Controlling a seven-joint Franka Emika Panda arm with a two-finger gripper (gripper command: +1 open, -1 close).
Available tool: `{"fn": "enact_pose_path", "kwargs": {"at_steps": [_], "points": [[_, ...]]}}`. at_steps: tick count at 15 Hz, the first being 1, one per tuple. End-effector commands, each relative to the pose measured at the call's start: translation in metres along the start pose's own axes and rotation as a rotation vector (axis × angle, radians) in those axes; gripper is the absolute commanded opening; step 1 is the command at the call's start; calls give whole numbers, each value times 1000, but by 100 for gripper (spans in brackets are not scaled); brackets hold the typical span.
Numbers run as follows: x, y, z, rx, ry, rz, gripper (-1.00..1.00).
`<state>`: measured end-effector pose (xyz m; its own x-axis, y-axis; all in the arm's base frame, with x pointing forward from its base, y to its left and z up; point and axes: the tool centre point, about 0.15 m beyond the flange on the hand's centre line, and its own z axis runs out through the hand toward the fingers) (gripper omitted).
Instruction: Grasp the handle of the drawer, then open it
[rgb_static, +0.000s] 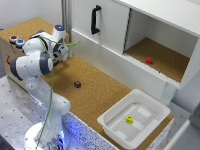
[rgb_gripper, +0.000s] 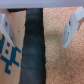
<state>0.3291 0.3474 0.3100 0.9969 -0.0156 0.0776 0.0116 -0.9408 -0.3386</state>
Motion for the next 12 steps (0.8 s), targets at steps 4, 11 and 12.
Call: {"fn": "enact_pose_path", "kwargs": {"at_steps": [4, 11, 12], "points": [[6, 0, 23, 107, -3, -53, 100], [4, -1, 24, 144, 30, -46, -100], [5, -3, 25, 151, 34, -49, -100]]}}
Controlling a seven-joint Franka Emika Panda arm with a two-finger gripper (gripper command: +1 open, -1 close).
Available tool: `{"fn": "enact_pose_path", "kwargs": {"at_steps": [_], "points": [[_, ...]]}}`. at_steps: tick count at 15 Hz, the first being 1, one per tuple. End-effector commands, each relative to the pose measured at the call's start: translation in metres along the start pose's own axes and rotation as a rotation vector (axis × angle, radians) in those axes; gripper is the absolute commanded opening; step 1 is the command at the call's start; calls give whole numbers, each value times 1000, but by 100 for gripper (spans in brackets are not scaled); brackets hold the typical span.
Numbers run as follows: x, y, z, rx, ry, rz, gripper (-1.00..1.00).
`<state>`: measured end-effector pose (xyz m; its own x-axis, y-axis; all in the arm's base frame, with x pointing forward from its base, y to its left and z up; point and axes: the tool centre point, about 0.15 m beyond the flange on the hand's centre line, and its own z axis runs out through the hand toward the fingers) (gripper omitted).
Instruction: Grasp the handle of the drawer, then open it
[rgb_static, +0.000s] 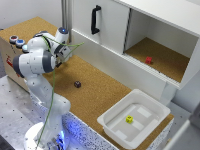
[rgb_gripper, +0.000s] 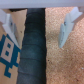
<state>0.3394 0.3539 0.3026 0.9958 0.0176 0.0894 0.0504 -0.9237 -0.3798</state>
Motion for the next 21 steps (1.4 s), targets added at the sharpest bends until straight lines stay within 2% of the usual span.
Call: {"fn": "enact_pose_path", "kwargs": {"at_steps": [1, 9, 21], "points": [[-4, 0, 15, 111, 42, -18, -100], [-9, 1, 18, 136, 52, -31, -100], [-9, 36, 16, 171, 39, -47, -100]]}}
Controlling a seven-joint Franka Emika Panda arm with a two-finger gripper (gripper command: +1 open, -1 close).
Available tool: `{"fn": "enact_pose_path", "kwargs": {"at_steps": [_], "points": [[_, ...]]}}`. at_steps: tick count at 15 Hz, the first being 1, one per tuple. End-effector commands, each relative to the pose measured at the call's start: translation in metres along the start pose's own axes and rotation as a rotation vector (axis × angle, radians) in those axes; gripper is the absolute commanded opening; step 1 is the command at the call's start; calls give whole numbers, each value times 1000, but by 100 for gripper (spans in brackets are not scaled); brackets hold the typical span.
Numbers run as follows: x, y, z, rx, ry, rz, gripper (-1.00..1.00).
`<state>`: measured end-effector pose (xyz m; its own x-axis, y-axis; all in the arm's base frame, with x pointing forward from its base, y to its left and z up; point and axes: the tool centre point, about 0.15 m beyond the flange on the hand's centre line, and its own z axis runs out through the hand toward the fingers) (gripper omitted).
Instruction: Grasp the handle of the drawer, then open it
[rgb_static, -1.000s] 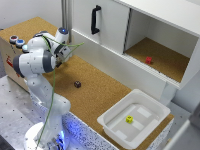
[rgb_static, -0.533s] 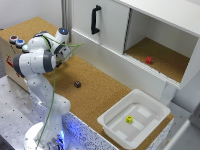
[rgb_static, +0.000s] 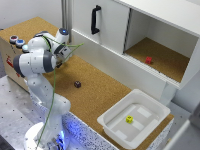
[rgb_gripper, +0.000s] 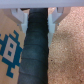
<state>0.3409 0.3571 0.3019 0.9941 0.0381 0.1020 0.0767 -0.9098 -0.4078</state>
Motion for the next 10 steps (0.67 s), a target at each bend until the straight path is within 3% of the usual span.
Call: {"fn": "enact_pose_path", "kwargs": {"at_steps": [1, 10], "points": [[-11, 42, 12, 138, 41, -23, -100], [-15, 74, 2, 136, 49, -4, -100]]}}
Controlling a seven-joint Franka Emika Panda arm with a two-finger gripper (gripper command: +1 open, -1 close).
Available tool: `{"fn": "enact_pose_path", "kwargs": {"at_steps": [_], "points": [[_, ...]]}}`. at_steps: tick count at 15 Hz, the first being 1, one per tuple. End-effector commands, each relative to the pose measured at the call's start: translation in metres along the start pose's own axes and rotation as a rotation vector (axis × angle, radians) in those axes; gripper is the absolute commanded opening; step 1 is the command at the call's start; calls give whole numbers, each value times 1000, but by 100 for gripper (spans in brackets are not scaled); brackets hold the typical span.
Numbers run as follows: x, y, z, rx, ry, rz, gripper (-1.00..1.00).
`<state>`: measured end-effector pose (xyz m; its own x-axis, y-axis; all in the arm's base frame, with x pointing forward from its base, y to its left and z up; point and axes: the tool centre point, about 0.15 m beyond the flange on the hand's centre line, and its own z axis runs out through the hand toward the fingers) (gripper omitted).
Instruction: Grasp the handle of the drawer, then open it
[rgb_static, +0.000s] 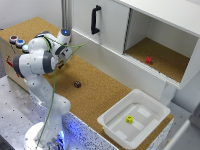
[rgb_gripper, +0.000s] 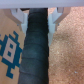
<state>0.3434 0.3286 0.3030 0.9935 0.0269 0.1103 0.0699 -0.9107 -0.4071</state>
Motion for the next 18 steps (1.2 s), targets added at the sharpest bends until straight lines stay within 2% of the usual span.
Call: {"fn": "enact_pose_path", "kwargs": {"at_steps": [1, 18], "points": [[-17, 52, 14, 137, 34, -7, -100], [-16, 107, -15, 94, 72, 33, -100]]}}
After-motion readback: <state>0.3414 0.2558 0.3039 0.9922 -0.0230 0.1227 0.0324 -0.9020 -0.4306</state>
